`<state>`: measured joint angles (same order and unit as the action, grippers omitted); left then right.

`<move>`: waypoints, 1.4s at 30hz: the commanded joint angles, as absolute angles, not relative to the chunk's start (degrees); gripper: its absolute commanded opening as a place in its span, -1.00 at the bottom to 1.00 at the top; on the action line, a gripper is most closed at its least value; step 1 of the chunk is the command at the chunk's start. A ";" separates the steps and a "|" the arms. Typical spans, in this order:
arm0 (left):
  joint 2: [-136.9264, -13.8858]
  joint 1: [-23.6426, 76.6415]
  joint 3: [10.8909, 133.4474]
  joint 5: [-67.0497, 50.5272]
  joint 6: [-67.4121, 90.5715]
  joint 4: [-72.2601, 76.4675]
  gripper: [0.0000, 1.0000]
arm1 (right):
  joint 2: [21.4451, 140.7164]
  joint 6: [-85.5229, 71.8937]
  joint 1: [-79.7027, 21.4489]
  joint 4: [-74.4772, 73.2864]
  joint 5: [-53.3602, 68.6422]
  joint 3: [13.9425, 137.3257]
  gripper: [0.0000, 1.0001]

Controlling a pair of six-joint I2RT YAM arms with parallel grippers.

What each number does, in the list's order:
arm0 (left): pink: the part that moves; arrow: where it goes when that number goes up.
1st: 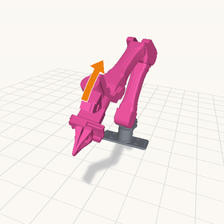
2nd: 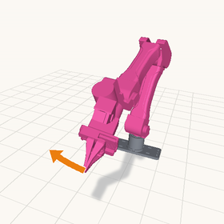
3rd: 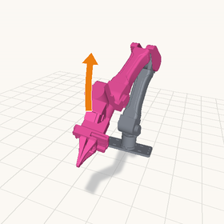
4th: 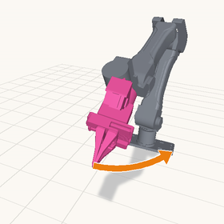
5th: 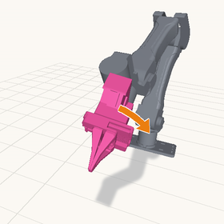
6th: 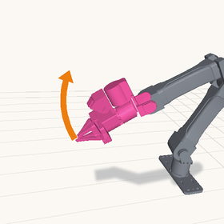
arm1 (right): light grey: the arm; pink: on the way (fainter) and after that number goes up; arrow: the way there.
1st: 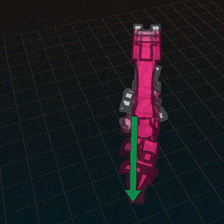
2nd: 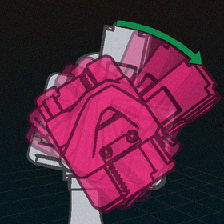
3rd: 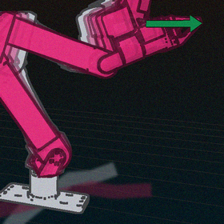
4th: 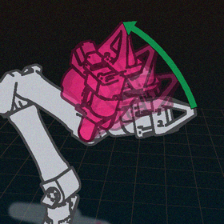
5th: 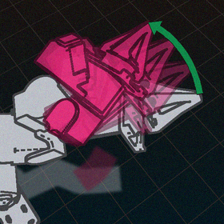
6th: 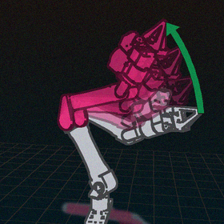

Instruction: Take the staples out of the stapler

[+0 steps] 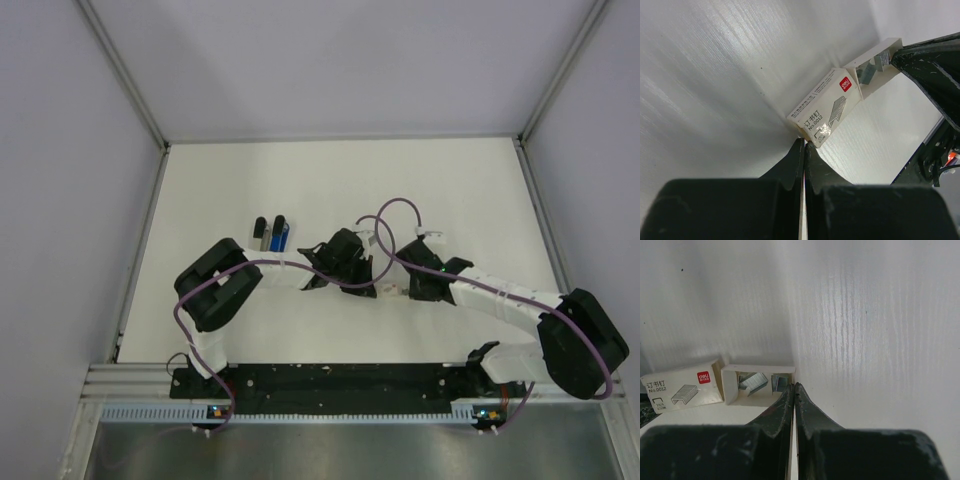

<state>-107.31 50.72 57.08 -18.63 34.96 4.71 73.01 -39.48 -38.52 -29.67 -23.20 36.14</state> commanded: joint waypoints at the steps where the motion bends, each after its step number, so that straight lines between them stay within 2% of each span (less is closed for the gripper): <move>1: -107.84 51.06 58.18 -19.16 34.54 5.01 -1.00 | 72.07 -38.50 -39.29 -29.18 -25.93 38.32 -1.00; 42: -108.10 51.06 58.18 -18.81 34.28 5.10 -1.00 | 72.69 -36.83 -39.73 -26.19 -22.50 36.83 -1.00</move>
<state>-107.37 50.74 57.10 -18.70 34.98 4.73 74.26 -37.60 -38.65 -27.81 -22.94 36.86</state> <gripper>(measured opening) 0.013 0.005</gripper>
